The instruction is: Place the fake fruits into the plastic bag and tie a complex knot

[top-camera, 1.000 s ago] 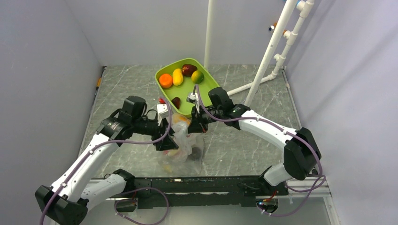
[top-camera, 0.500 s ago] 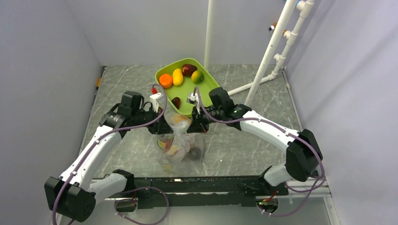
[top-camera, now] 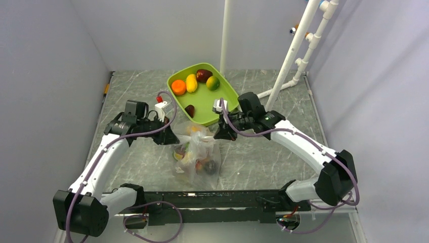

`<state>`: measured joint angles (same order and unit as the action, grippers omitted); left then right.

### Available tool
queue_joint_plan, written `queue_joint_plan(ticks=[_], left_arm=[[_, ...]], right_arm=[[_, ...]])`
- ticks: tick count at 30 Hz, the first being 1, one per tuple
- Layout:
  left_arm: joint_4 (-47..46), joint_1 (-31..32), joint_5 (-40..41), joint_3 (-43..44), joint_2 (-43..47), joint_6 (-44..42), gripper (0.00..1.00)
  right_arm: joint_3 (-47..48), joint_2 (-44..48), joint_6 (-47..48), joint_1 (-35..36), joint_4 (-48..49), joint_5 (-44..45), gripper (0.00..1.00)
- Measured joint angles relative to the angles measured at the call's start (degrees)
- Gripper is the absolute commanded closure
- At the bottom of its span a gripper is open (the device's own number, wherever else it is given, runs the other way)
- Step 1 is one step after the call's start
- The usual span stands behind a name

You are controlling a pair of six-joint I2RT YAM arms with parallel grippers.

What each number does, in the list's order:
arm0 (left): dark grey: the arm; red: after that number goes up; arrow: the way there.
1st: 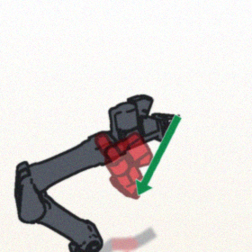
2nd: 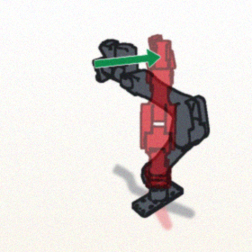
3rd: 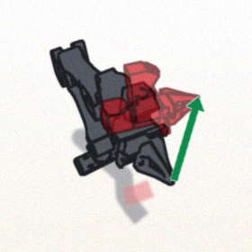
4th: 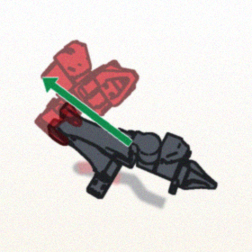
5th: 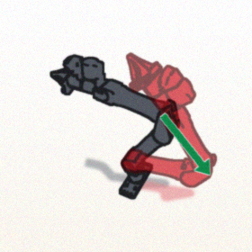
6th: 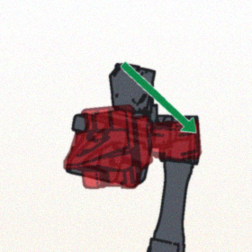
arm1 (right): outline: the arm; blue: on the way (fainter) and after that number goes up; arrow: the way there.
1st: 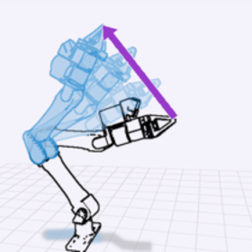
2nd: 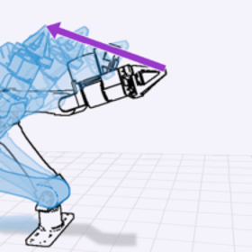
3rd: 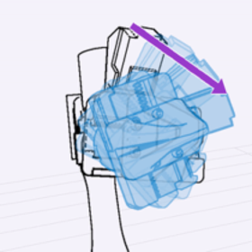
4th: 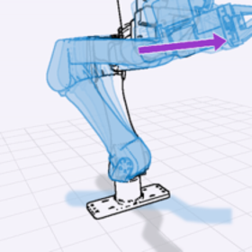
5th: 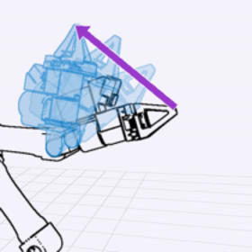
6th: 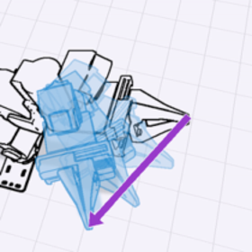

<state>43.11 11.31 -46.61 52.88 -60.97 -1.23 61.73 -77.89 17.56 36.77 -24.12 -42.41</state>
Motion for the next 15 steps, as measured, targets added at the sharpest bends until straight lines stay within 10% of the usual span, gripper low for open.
queue_joint_plan(ticks=[12, 15], left_arm=[[5.3, -1.6, 3.4, -0.1, -5.4, -14.0, 1.0], [5.7, -1.4, 3.1, -0.2, -5.6, -16.0, 1.0]], right_arm=[[-6.6, 3.9, 13.5, -4.1, -9.5, 4.3, 1.0], [-5.1, 2.7, 13.4, -4.6, -11.0, 2.9, 0.67]])
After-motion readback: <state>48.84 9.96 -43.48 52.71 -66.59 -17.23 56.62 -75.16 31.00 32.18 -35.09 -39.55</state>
